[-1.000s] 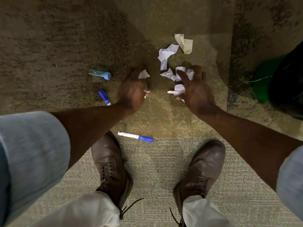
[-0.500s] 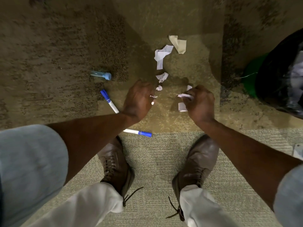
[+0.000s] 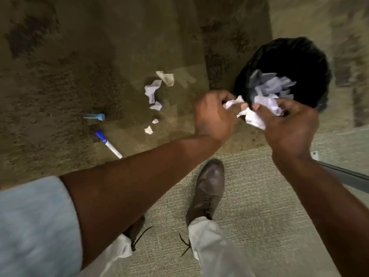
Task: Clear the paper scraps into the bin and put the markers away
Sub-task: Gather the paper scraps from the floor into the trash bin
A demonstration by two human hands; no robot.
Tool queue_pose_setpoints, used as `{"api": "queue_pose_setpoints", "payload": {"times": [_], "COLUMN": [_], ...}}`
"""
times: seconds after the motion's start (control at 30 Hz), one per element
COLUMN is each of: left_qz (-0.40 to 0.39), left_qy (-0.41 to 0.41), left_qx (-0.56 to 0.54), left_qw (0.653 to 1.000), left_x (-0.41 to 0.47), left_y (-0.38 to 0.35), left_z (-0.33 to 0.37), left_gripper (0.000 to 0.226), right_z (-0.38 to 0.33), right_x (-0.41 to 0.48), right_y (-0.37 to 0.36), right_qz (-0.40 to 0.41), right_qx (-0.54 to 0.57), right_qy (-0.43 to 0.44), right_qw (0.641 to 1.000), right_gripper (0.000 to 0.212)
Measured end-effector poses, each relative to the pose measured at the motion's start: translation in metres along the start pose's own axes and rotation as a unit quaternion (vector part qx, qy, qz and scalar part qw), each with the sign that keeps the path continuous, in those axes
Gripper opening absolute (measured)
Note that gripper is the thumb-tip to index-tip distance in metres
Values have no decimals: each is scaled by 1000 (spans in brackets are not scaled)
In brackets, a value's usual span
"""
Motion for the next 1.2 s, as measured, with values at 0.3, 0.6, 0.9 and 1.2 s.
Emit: {"api": "queue_pose_setpoints", "payload": {"times": [0.3,0.6,0.9,1.2], "left_qz": [-44,-47,32,38], "left_qy": [-36,-157,13,216], "left_qx": [48,145,188,347], "left_qw": [997,976,982,912], "left_x": [48,44,5,4], "left_y": [-86,-80,4,100], "left_z": [85,88,-77,-248], "left_gripper": [22,38,26,87], "right_z": [56,35,-40,-49], "right_x": [94,109,34,6], "right_y": [45,51,-21,-226], "right_qz": [-22,8,-29,-299], "right_qx": [157,-79,-49,-303], "right_qy": [-216,-108,148,257], "right_qw": [963,991,987,867], "right_gripper": [29,41,17,81]}}
Point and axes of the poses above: each hand's wrist, its own x-axis towards the middle knuckle, its own y-axis out of the back of the hand, z = x × y, the point moved 8 cm from there along x, towards the middle knuckle, and after that the axes turned 5 degrees about -z, right-handed, at the moved point
